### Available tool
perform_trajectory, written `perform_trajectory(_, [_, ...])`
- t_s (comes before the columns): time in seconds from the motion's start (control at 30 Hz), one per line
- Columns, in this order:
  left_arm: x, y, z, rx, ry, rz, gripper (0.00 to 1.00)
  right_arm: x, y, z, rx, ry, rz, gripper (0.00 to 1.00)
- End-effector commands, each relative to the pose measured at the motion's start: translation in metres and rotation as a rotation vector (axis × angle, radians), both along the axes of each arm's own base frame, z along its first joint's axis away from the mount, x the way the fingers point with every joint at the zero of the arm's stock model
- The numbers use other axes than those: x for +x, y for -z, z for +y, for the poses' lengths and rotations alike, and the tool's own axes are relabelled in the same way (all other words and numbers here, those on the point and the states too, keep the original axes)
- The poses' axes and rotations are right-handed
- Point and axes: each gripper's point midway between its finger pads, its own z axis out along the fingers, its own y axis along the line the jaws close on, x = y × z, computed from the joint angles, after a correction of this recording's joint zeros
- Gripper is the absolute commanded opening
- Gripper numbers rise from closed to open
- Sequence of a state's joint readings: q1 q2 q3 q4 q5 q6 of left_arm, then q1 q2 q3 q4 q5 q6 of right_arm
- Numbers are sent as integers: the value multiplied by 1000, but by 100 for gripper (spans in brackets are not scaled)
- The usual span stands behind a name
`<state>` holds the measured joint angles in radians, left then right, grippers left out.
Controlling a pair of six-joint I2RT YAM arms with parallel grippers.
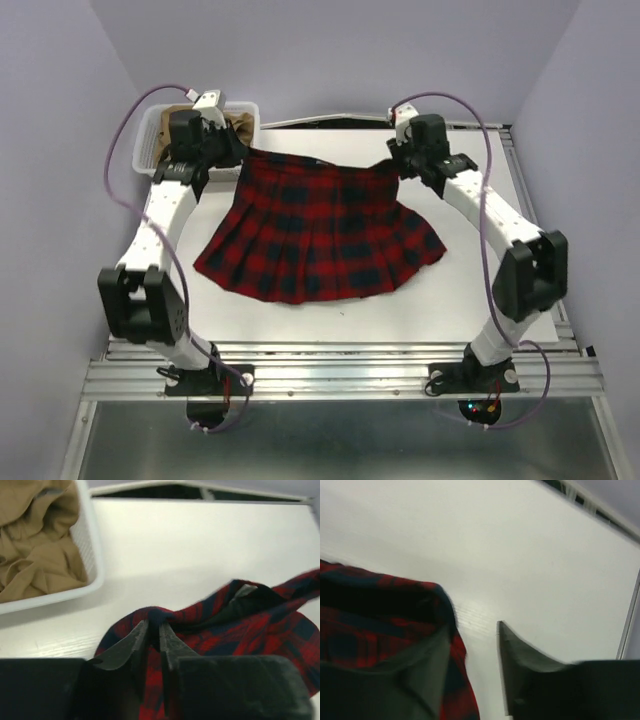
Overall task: Fold and stack the skirts
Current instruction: Flatten the skirt out
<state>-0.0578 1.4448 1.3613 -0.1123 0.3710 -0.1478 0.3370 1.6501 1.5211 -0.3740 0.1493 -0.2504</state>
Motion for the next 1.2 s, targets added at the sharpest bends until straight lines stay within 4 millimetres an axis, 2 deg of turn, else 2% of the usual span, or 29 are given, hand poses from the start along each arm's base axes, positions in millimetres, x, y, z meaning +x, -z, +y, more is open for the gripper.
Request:
perform_trajectory(0.0, [60, -31, 73, 145, -277, -43, 52, 29, 14, -103, -258, 349, 38, 76])
perform_trajectory(0.03, [68, -30, 75, 151, -283, -17, 59, 36, 22, -108, -260, 364, 63, 91])
perform_trajectory(0.07, [76, -32, 78, 157, -297, -4, 68, 45, 12, -104, -247, 358, 63, 100])
perform_trajectory(0.1, [85, -43, 77, 161, -292, 0, 85, 54, 29, -100, -243, 359, 102, 100])
perform_trajectory(0.13, [87, -51, 77, 165, -291, -11, 96, 59, 27, -100, -226, 352, 108, 100])
perform_trajectory(0.17, [88, -73, 82, 177, -311, -55, 98, 65, 17, -96, -208, 341, 105, 100])
perform_trajectory(0.23, [83, -93, 91, 195, -350, -97, 99, 63, 10, -86, -175, 294, 114, 100])
perform_trajectory(0.3, [71, -108, 97, 221, -354, -135, 99, 60, 11, -77, -138, 249, 131, 100])
perform_trajectory(0.33, [67, -108, 100, 256, -347, -140, 99, 57, 11, -72, -121, 223, 142, 100])
perform_trajectory(0.43, [44, -86, 95, 299, -290, -103, 99, 56, 31, -80, -149, 244, 194, 100])
perform_trajectory(0.5, [24, -62, 76, 308, -164, -92, 95, 59, 40, -82, -180, 243, 212, 100])
perform_trajectory(0.53, [18, -57, 65, 317, -105, -101, 95, 63, 51, -85, -203, 260, 255, 100])
perform_trajectory(0.57, [12, -52, 59, 320, -66, -108, 93, 66, 54, -90, -189, 285, 273, 100])
perform_trajectory(0.6, [5, -35, 53, 330, -18, -86, 90, 67, 54, -86, -170, 276, 288, 100])
perform_trajectory(0.63, [-3, -37, 40, 366, 43, -112, 87, 70, 50, -76, -93, 213, 300, 100])
perform_trajectory(0.67, [-9, -33, 20, 382, 97, -120, 85, 62, 43, -73, -52, 167, 313, 98])
perform_trajectory(0.7, [-14, -22, 11, 406, 118, -102, 79, 55, 40, -63, -37, 88, 316, 95])
perform_trajectory(0.73, [-16, -15, 2, 453, 151, -103, 77, 47, 40, -45, 19, -16, 325, 83])
perform_trajectory(0.77, [-22, 2, -20, 495, 196, -66, 71, 30, 47, -40, 20, -69, 353, 76])
perform_trajectory(0.8, [-25, 12, -29, 514, 226, -46, 68, 22, 54, -37, 26, -101, 378, 70])
perform_trajectory(0.87, [-28, 29, -46, 532, 281, -6, 62, 1, 78, -40, -3, -125, 478, 56])
perform_trajectory(0.9, [-28, 46, -56, 537, 317, 45, 55, -12, 102, -44, -35, -139, 551, 52])
perform_trajectory(0.97, [-27, 61, -65, 531, 346, 95, 48, -30, 126, -47, -53, -153, 633, 42])
perform_trajectory(1.0, [-24, 77, -71, 532, 365, 141, 48, -45, 146, -50, -59, -146, 690, 40])
perform_trajectory(1.07, [-19, 93, -71, 536, 362, 187, 44, -51, 163, -58, -87, -113, 709, 36])
perform_trajectory(1.1, [-15, 110, -72, 540, 363, 235, 43, -54, 172, -63, -106, -89, 723, 35])
perform_trajectory(1.13, [-13, 119, -71, 552, 358, 260, 41, -65, 188, -72, -142, -62, 766, 33])
perform_trajectory(1.17, [-12, 128, -71, 560, 361, 287, 40, -72, 197, -76, -156, -53, 794, 32])
